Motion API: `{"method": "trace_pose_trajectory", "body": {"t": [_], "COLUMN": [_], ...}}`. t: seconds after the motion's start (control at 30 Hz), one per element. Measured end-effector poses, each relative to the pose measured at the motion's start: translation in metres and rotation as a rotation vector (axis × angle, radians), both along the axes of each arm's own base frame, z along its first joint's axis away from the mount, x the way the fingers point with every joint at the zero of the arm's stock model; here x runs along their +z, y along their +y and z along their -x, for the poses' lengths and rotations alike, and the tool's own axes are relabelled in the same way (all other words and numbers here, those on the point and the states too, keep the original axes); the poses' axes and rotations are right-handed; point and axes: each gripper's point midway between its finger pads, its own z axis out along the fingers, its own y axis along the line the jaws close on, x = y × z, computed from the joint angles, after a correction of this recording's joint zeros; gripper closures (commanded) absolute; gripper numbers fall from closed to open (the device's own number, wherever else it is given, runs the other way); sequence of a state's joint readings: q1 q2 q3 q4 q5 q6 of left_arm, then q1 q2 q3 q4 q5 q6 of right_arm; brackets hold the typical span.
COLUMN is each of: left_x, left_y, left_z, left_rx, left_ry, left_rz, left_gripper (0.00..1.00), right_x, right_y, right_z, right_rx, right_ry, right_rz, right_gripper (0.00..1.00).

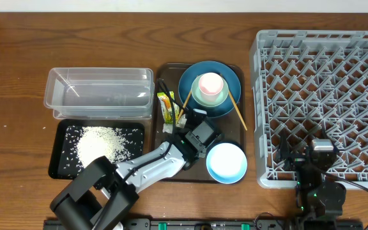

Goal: Sort waste into correct bins and load items into the dishwasher rack
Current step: 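Move the left gripper to the crumpled white tissue and grasp it, then carry the tissue with the left gripper into the clear plastic bin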

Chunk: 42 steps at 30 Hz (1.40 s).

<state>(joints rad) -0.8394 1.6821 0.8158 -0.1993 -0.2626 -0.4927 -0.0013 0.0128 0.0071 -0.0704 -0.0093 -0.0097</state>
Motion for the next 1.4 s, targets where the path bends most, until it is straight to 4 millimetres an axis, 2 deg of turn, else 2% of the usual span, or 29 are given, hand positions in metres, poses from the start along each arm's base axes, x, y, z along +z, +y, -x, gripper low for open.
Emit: {"method": "trace_pose_trajectory", "body": {"t": [0.37, 0.67, 0.77, 0.83, 0.9, 0.93, 1.1, 1.23, 1.4], "left_x": [0.000, 0.001, 0.001, 0.001, 0.001, 0.001, 0.002, 0.023, 0.075], "left_y": [0.000, 0.000, 0.000, 0.000, 0.000, 0.000, 0.002, 0.003, 0.008], "left_z": [-0.001, -0.001, -0.001, -0.002, -0.002, -0.002, 0.001, 0.008, 0.026], "left_rx": [0.001, 0.000, 0.000, 0.003, 0.000, 0.003, -0.007, -0.012, -0.012], "left_ry": [-0.003, -0.007, -0.008, -0.008, -0.009, -0.009, -0.002, 0.003, -0.009], "left_rz": [0.000, -0.002, 0.000, 0.001, 0.001, 0.002, -0.010, 0.027, 0.142], "left_gripper": [0.39, 0.52, 0.61, 0.72, 0.89, 0.93, 0.94, 0.94, 0.94], "right_x": [0.000, 0.000, 0.000, 0.000, 0.000, 0.000, 0.000, 0.000, 0.000], "right_y": [0.000, 0.000, 0.000, 0.000, 0.000, 0.000, 0.000, 0.000, 0.000], "right_z": [0.000, 0.000, 0.000, 0.000, 0.000, 0.000, 0.000, 0.000, 0.000], "right_rx": [0.000, 0.000, 0.000, 0.000, 0.000, 0.000, 0.000, 0.000, 0.000], "right_ry": [0.000, 0.000, 0.000, 0.000, 0.000, 0.000, 0.000, 0.000, 0.000], "right_rz": [0.000, 0.000, 0.000, 0.000, 0.000, 0.000, 0.000, 0.000, 0.000], "right_gripper": [0.01, 0.01, 0.01, 0.01, 0.01, 0.01, 0.01, 0.01, 0.01]}}
